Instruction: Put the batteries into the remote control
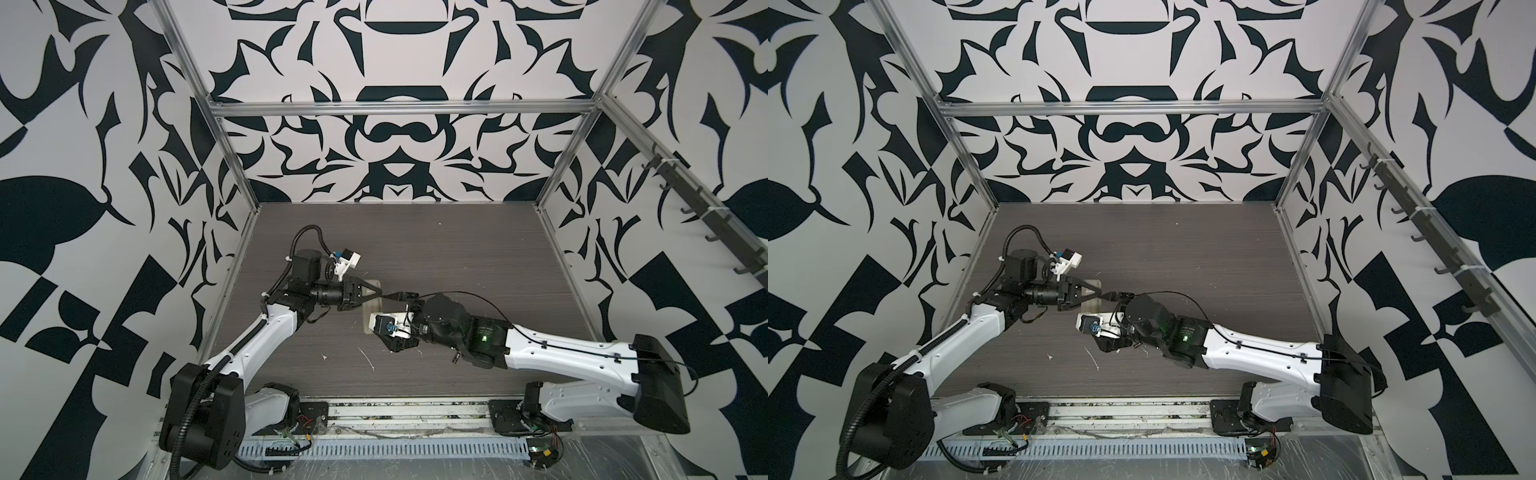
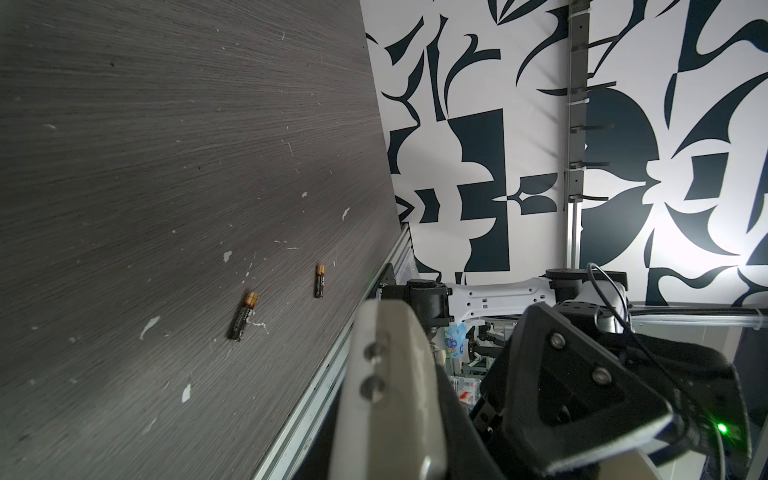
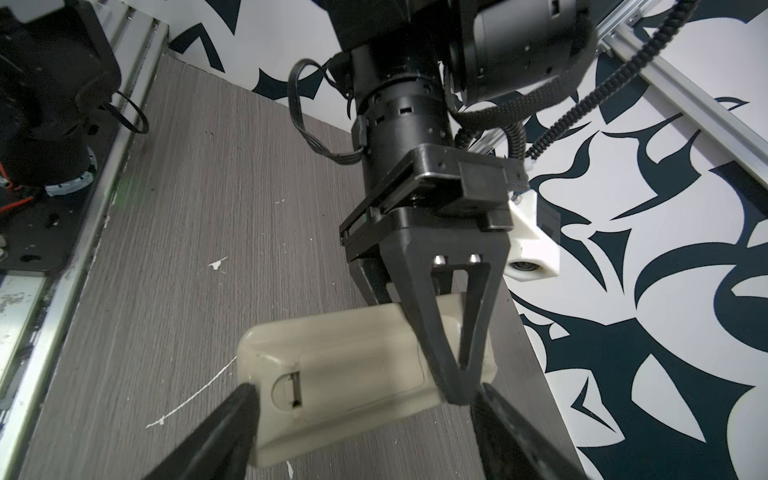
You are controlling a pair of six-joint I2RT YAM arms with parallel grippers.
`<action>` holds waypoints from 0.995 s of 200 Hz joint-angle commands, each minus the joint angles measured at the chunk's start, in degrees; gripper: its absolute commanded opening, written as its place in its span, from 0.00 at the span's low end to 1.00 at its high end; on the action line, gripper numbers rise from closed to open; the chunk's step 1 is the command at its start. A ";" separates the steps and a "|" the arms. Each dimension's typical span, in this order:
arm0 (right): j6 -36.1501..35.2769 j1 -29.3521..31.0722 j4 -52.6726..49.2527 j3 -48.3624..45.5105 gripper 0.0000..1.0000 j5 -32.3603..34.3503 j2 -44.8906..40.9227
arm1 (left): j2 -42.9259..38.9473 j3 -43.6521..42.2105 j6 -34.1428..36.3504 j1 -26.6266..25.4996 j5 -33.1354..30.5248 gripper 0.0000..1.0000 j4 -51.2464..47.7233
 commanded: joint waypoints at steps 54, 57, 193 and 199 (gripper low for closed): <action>-2.17 0.00 1.87 2.88 0.84 2.50 0.09 | -1.09 -0.67 -0.25 0.09 1.75 0.00 -0.10; -2.21 0.00 1.77 2.97 0.84 2.55 0.12 | -1.08 -0.67 -0.13 0.09 1.80 0.00 -0.10; -5.85 -0.07 -0.34 3.89 0.84 3.34 2.54 | -0.78 -1.03 -1.06 0.09 2.10 0.00 1.04; -6.13 0.00 -0.34 3.90 0.83 3.62 2.63 | -0.73 -1.03 -1.01 0.07 2.14 0.00 1.04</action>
